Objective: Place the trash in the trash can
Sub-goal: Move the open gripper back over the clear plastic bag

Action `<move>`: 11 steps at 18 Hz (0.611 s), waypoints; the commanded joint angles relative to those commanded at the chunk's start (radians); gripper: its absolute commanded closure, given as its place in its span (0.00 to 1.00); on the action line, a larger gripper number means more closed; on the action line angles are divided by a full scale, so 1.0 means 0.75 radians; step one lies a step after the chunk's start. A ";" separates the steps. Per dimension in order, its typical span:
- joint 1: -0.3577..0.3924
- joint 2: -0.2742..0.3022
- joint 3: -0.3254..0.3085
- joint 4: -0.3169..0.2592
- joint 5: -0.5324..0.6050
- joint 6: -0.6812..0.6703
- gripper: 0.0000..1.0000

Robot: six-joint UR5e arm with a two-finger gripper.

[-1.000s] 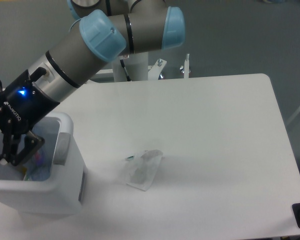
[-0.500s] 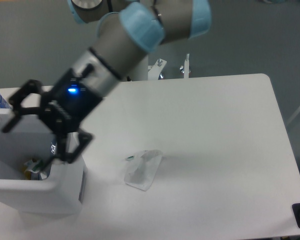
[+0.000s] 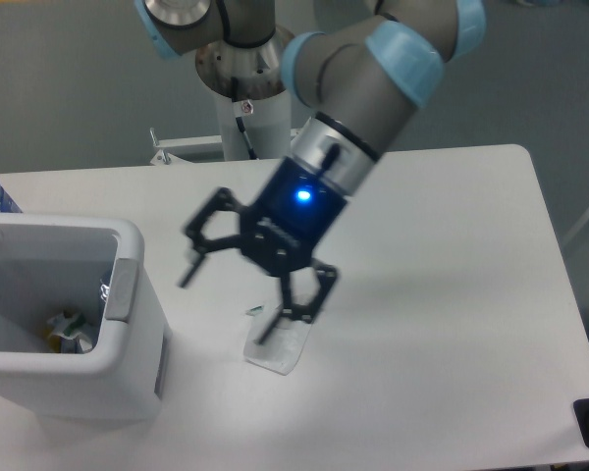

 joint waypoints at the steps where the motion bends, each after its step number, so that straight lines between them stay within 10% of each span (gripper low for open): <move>1: 0.002 -0.002 0.004 -0.002 0.068 0.029 0.00; 11: 0.000 -0.033 -0.092 -0.010 0.573 0.178 0.00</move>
